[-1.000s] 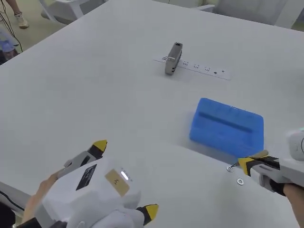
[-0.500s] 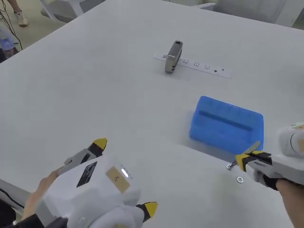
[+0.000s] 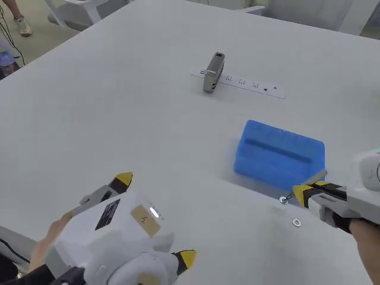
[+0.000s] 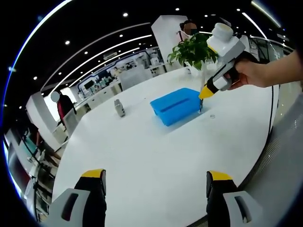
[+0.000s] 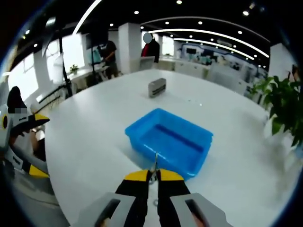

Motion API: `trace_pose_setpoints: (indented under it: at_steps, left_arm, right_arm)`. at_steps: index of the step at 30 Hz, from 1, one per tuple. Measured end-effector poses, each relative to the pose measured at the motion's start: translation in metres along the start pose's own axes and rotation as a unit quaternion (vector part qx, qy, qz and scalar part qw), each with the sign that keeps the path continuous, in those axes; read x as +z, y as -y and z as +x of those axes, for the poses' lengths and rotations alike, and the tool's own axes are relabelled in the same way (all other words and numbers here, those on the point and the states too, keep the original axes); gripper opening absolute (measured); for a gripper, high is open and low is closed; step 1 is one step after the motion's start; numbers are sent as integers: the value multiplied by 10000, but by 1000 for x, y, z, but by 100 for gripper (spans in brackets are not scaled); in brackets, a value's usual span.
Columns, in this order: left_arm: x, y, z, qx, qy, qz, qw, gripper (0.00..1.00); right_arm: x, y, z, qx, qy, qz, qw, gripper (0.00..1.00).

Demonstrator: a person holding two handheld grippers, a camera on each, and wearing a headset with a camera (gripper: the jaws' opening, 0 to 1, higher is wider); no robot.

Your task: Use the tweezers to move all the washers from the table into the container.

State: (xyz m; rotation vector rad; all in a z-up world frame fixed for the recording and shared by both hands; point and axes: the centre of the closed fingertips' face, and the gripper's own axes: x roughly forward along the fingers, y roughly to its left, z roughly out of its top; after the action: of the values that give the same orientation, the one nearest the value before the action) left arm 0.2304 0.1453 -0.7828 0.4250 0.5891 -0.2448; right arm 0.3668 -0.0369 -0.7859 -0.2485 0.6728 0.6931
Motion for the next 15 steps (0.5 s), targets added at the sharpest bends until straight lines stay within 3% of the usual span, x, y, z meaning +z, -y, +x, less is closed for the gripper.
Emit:
trace_pose_setpoints:
  at_steps: [7, 15]
  left_arm:
    - [1, 1, 0, -47, 43, -36, 10000, 90]
    - [4, 2, -1, -78, 106, -71, 9999, 91]
  right_arm:
    - [16, -2, -6, 92, 178, 74, 9998, 1]
    - [41, 6, -9, 43, 456, 85, 9989, 1]
